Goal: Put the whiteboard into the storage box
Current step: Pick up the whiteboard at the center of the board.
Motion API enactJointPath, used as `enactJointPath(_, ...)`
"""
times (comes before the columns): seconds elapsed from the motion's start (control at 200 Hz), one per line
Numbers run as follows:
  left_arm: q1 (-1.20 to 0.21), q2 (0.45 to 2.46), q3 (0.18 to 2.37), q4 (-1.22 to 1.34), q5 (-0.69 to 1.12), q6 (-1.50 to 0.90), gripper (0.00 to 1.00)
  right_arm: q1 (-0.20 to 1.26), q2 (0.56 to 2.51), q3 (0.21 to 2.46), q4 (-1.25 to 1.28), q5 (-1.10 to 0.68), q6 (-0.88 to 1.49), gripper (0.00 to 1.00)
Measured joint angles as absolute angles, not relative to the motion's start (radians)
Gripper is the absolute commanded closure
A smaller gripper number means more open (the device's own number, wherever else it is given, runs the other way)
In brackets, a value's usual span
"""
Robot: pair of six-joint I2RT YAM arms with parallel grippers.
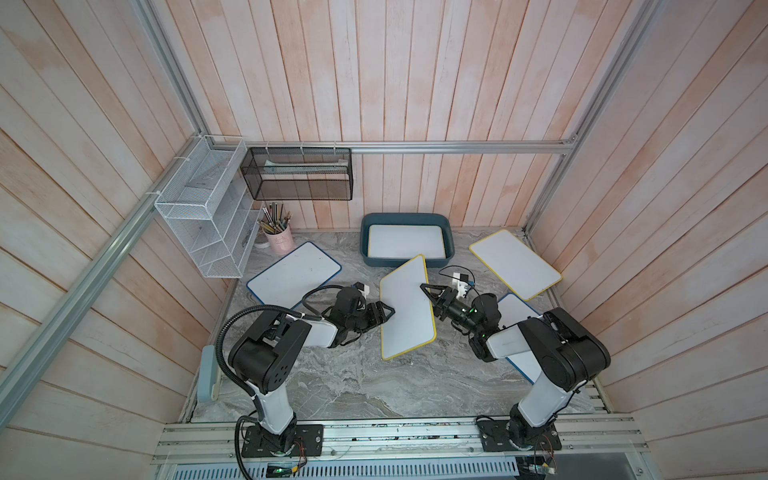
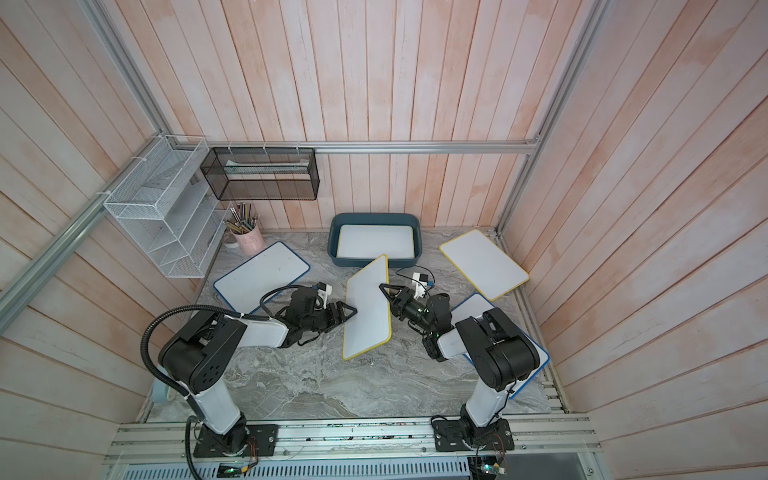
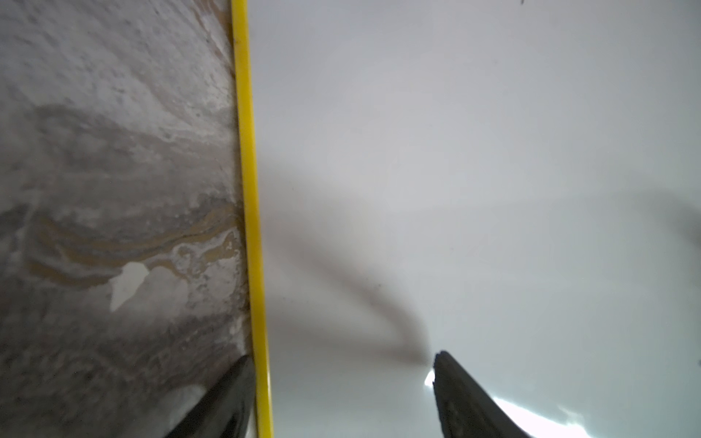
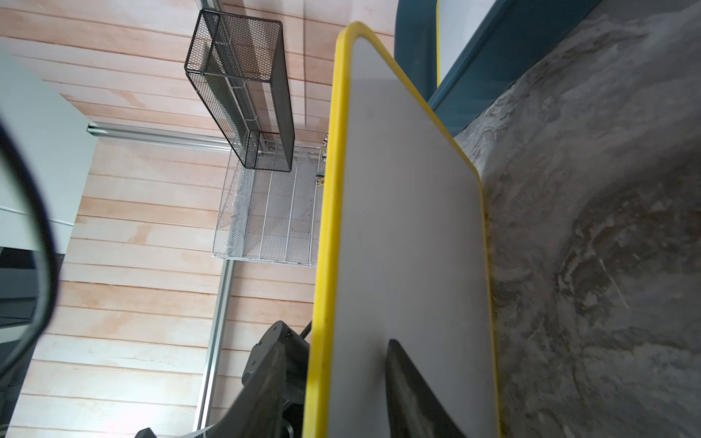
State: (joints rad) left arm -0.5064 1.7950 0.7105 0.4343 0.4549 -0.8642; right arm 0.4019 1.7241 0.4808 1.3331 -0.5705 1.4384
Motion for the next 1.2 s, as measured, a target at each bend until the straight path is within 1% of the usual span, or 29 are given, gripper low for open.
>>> enactJointPath(0.155, -0.503, 1.795, 0.710, 0.432, 0.464, -0.860, 0.23, 0.364, 1.724, 0.545, 1.233, -0.700, 1.366, 0.56)
enactJointPath(0.35, -0.501, 1.792, 0.709, 0.427, 0.466, -0.857, 0.23, 0.359, 1.721, 0.570, 1.069, -0.785, 1.262, 0.62)
enactJointPath(0.545, -0.498, 1.791, 0.709, 0.425, 0.468, -0.857, 0.23, 0.355, 1.657, 0.628, 0.820, -0.791, 1.097, 0.65)
enactJointPath(0.695, -0.497, 1.791, 0.709, 0.424, 0.468, -0.857, 0.23, 0.355, 1.616, 0.711, 0.577, -0.778, 0.939, 0.65)
enactJointPath(0.775, -0.497, 1.788, 0.709, 0.419, 0.468, -0.857, 0.23, 0.352, 1.598, 0.749, 0.464, -0.768, 0.864, 0.59)
enactJointPath(0.835, -0.497, 1.785, 0.709, 0.411, 0.468, -0.856, 0.23, 0.347, 1.585, 0.767, 0.403, -0.764, 0.818, 0.59)
enactJointPath(1.035, -0.497, 1.773, 0.709, 0.382, 0.467, -0.838, 0.23, 0.328, 1.572, 0.771, 0.300, -0.762, 0.754, 0.59)
enactJointPath(1.2, -0.497, 1.770, 0.710, 0.373, 0.468, -0.832, 0.23, 0.323, 1.572, 0.776, 0.258, -0.762, 0.728, 0.63)
